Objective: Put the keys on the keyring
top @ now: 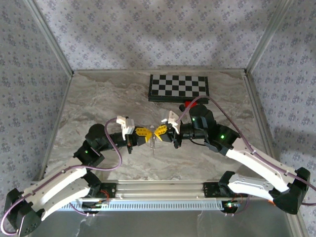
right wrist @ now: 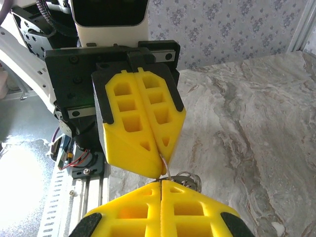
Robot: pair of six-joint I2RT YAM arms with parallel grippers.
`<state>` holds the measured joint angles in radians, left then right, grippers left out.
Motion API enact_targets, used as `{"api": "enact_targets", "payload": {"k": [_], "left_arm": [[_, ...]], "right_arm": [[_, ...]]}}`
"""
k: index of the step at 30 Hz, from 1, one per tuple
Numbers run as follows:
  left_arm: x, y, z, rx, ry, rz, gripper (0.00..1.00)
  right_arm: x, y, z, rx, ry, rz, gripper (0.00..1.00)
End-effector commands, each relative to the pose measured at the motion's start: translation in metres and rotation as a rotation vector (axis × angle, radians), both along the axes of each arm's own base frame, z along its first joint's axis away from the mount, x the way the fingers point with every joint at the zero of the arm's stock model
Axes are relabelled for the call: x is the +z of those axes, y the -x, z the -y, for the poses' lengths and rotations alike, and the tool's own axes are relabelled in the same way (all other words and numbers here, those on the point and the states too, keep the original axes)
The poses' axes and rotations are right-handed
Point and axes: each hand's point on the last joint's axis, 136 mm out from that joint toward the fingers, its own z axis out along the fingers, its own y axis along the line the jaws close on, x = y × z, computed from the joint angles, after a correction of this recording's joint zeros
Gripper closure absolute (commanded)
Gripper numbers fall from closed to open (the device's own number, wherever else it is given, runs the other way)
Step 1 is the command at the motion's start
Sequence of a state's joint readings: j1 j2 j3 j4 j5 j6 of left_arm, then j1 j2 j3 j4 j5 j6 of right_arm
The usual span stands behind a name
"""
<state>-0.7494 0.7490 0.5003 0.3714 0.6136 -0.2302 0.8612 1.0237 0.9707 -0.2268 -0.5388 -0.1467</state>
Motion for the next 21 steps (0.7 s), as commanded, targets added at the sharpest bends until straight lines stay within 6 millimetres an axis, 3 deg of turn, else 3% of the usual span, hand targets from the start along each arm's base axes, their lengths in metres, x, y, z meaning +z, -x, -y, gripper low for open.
{"api": "enact_targets", "payload": {"k": [1,21], "left_arm": [[0.015,0.007,0.0,-0.024,0.044,0.035,1.0],[0.021,0.009,-0.002,-0.023,0.044,0.048,1.0]], "right_arm": [[0.004,0.003,-0.001,0.012,-0.019,0.02,1.0],[0.002,0.001,0.009,-0.03,0.003,0.04,1.0]]}}
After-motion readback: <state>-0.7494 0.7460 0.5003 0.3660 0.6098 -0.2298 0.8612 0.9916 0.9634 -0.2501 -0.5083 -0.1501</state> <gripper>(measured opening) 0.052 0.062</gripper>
